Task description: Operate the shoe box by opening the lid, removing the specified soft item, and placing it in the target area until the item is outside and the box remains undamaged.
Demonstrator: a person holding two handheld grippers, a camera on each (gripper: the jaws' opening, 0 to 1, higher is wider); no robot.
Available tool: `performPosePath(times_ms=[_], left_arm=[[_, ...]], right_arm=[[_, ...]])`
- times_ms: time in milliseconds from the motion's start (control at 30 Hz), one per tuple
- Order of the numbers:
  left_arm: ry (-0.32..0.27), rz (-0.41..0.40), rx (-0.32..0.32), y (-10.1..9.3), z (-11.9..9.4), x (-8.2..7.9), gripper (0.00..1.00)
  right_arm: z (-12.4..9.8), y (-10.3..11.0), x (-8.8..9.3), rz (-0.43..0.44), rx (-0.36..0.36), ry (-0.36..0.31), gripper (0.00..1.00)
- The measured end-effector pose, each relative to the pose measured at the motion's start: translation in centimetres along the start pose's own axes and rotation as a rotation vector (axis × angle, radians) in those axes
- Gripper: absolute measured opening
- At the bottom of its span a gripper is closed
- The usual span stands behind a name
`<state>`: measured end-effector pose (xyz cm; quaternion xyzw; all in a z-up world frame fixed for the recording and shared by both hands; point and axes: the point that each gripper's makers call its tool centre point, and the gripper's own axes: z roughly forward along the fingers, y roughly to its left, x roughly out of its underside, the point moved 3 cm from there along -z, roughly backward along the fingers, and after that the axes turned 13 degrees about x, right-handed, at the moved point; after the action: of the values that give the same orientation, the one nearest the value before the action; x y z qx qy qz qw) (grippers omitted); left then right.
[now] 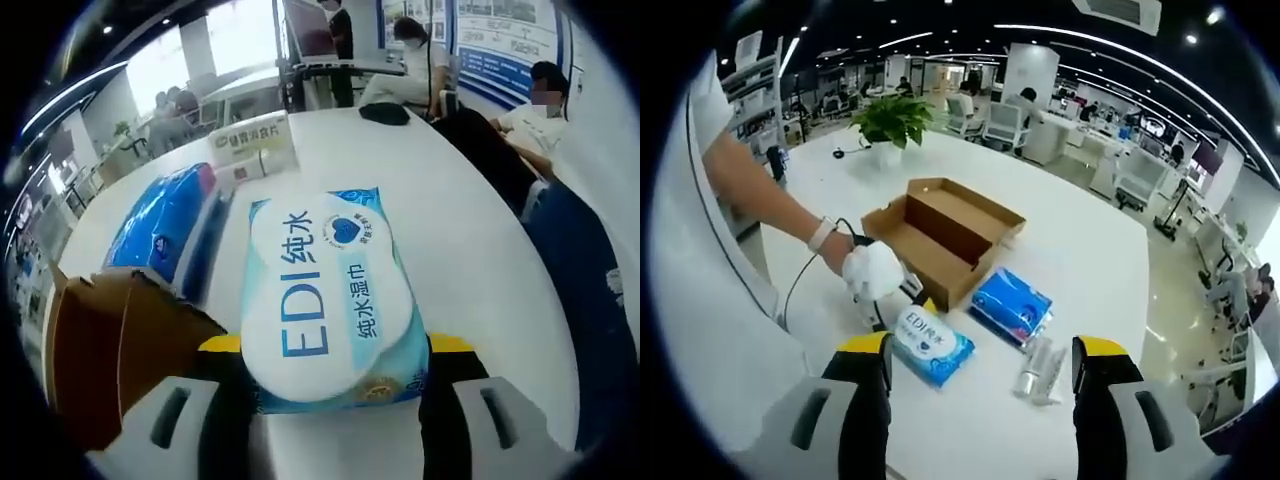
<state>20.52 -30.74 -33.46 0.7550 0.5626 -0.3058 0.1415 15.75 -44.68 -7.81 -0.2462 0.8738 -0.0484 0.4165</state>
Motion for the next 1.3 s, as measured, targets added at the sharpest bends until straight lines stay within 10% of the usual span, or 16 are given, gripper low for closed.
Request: performPosePath(times_ms=[1300], left_arm=[[0.029,-0.002,-0.011,3.7,3.1,-4.6,0.69]], right_arm=[[0.9,-2.8,3.6,0.052,-0.025,-0.007,0.74]])
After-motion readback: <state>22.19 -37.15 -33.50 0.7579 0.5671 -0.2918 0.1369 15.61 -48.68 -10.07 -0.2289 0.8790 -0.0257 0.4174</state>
